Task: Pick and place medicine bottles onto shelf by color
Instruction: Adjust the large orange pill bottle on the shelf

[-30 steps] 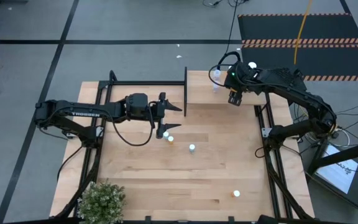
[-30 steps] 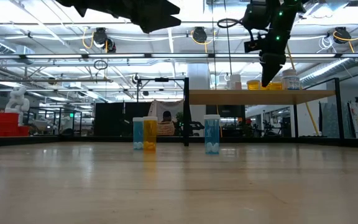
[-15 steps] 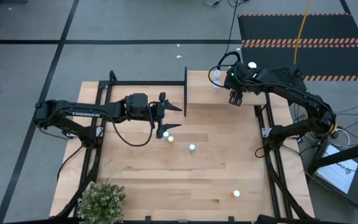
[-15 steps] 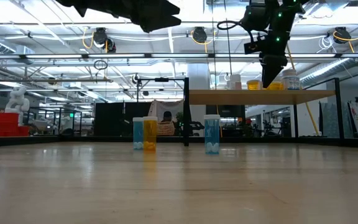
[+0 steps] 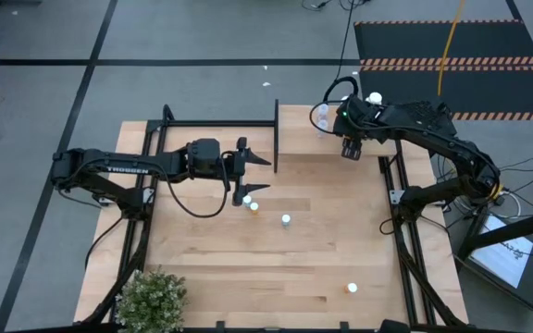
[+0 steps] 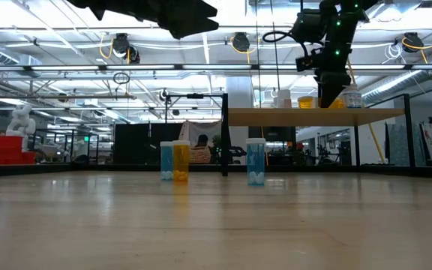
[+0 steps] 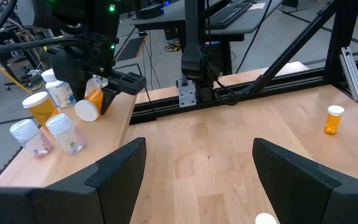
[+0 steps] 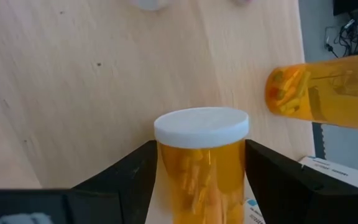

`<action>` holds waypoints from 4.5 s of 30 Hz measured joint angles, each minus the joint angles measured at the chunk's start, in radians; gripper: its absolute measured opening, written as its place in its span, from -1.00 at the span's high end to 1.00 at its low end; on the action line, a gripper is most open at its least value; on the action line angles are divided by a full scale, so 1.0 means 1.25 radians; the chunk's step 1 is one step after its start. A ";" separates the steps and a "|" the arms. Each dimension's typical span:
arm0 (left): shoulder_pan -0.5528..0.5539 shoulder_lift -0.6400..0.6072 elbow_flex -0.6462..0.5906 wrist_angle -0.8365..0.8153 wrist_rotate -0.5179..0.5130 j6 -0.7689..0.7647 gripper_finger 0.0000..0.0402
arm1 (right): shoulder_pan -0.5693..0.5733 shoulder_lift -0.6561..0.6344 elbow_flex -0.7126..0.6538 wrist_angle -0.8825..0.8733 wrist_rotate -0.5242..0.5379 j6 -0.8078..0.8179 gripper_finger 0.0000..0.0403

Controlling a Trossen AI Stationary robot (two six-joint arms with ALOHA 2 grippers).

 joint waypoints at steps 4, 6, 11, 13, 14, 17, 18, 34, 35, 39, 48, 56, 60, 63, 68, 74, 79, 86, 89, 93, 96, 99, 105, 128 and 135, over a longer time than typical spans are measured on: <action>0.000 0.000 0.000 0.003 0.000 0.000 -0.48 | 0.000 0.000 0.000 0.009 0.000 -0.001 -0.09; 0.000 0.000 0.000 0.003 0.000 0.000 -0.48 | 0.000 0.000 0.000 0.011 0.000 -0.002 -0.05; 0.000 0.000 0.000 0.003 0.000 0.000 -0.48 | 0.000 0.000 0.000 0.011 -0.001 0.009 0.06; 0.000 0.000 0.000 0.003 0.000 0.000 -0.48 | 0.000 0.000 0.000 0.011 -0.001 0.020 0.07; 0.000 0.000 0.000 0.003 0.000 0.000 -0.48 | 0.000 -0.002 0.000 0.011 -0.002 0.027 0.07; 0.000 0.000 0.000 0.002 0.000 0.000 -0.48 | 0.001 -0.013 0.000 0.011 -0.005 0.059 0.07; 0.000 0.000 0.000 0.002 0.000 0.000 -0.48 | 0.002 -0.020 0.000 0.011 -0.009 0.073 0.07; -0.009 0.000 0.000 0.002 0.000 0.003 -0.48 | 0.031 -0.218 -0.099 0.183 -0.148 0.303 0.05; -0.012 0.000 0.000 0.002 0.000 0.004 -0.48 | 0.034 -0.235 -0.126 0.217 -0.147 0.315 0.05; -0.019 0.000 0.000 0.016 0.000 0.006 -0.48 | 0.054 -0.305 -0.237 0.387 -0.142 0.357 0.05; -0.023 0.000 0.000 0.035 0.000 0.005 -0.48 | 0.117 -0.402 -0.473 0.739 0.046 0.403 0.05; -0.027 0.000 0.000 0.043 0.000 0.003 -0.48 | 0.148 -0.406 -0.613 1.036 0.190 0.400 0.05; -0.029 0.000 0.000 0.047 0.000 0.003 -0.48 | 0.148 -0.388 -0.688 1.215 0.212 0.399 0.05; -0.032 0.000 0.000 0.053 0.000 0.003 -0.48 | 0.147 -0.371 -0.737 1.319 0.235 0.394 0.05; -0.037 0.000 0.000 0.061 0.000 0.006 -0.48 | 0.147 -0.349 -0.759 1.382 0.236 0.379 0.05; -0.038 0.000 0.000 0.082 0.000 0.006 -0.48 | 0.146 -0.298 -0.759 1.405 0.267 0.402 0.05; -0.039 0.000 0.000 0.092 0.000 0.002 -0.48 | 0.146 -0.252 -0.759 1.464 0.295 0.415 0.05; -0.043 0.000 0.000 0.095 0.000 0.006 -0.48 | 0.145 -0.190 -0.759 1.511 0.298 0.440 0.05; -0.045 0.000 0.000 0.095 0.000 0.005 -0.48 | 0.145 -0.178 -0.759 1.521 0.298 0.441 0.05; -0.050 0.000 0.000 0.095 0.000 0.013 -0.48 | 0.145 -0.168 -0.759 1.528 0.298 0.441 0.05; -0.050 0.000 0.000 0.096 0.000 0.014 -0.48 | 0.145 -0.162 -0.758 1.531 0.298 0.441 0.05; -0.050 0.000 0.000 0.096 0.000 0.014 -0.48 | 0.145 -0.162 -0.758 1.531 0.298 0.441 0.04; -0.050 0.000 0.000 0.096 0.000 0.013 -0.48 | 0.147 -0.162 -0.758 1.526 0.298 0.441 -0.04; -0.050 0.000 0.000 0.096 0.000 0.009 -0.48 | 0.346 -0.262 -0.758 1.512 0.482 0.333 -0.19; -0.052 0.000 0.000 0.096 0.000 0.008 -0.48 | 0.412 -0.291 -0.758 1.462 0.526 0.296 -0.19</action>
